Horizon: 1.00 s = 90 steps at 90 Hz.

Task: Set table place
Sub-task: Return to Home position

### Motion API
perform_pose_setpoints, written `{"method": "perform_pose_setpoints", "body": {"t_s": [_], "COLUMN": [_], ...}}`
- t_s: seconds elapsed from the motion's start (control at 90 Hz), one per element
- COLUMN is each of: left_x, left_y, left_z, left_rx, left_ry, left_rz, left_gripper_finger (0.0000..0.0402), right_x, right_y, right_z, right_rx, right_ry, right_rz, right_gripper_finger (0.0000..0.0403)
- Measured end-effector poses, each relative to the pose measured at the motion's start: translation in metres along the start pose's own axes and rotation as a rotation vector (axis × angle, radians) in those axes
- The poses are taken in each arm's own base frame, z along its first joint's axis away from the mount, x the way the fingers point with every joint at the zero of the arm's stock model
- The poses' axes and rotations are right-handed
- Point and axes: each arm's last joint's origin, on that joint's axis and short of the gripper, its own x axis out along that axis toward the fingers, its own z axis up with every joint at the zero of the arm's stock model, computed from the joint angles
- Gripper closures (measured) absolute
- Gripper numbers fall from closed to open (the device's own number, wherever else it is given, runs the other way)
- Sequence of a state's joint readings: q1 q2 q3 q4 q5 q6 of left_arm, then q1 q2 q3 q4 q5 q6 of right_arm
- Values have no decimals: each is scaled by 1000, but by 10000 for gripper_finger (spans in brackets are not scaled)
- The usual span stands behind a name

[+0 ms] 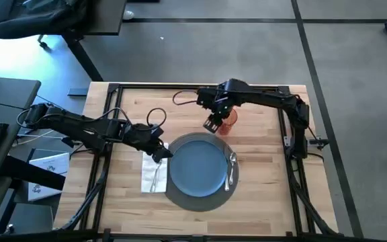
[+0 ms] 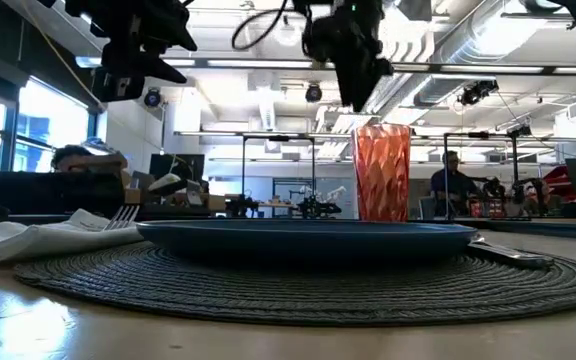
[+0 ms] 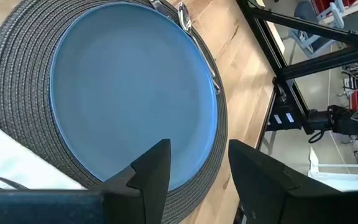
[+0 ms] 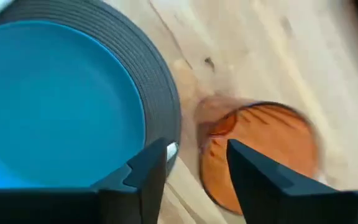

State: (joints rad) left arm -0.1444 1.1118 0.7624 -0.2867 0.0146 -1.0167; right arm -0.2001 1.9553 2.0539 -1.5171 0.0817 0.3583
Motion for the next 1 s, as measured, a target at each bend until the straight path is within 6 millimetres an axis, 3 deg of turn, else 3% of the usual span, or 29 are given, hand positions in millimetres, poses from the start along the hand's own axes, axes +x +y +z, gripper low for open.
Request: {"method": "perform_pose_setpoints", "body": {"t_s": [0.111,0.211,0.322,0.489,0.589,0.744,0.878,1.0], "left_x": [0,0,0,0,0,0,0,0], "left_y": [0,0,0,0,0,0,1,1], "left_z": [0,0,0,0,0,0,-1,0], "left_rx": [0,0,-2,3,13,25,25,25], "left_ry": [1,0,-1,-1,0,0,5,-2], "left_rz": [0,0,-1,-1,0,0,11,12], "left_gripper_finger": [255,255,255,255,255,255,255,255], "right_x": [-28,-55,-83,-99,-94,-70,-45,-23], "right_y": [-2,-1,-4,-14,-27,-48,-68,-80], "right_z": [-4,-20,-53,-116,-155,-208,-245,-264], "right_rx": [-25,-44,-64,-31,28,83,210,384], "right_ry": [-60,-140,-193,-286,-322,-376,-384,-427], "right_rz": [-5,41,61,117,244,443,459,424], "right_gripper_finger": [245,249,252,254,254,254,254,254]}}
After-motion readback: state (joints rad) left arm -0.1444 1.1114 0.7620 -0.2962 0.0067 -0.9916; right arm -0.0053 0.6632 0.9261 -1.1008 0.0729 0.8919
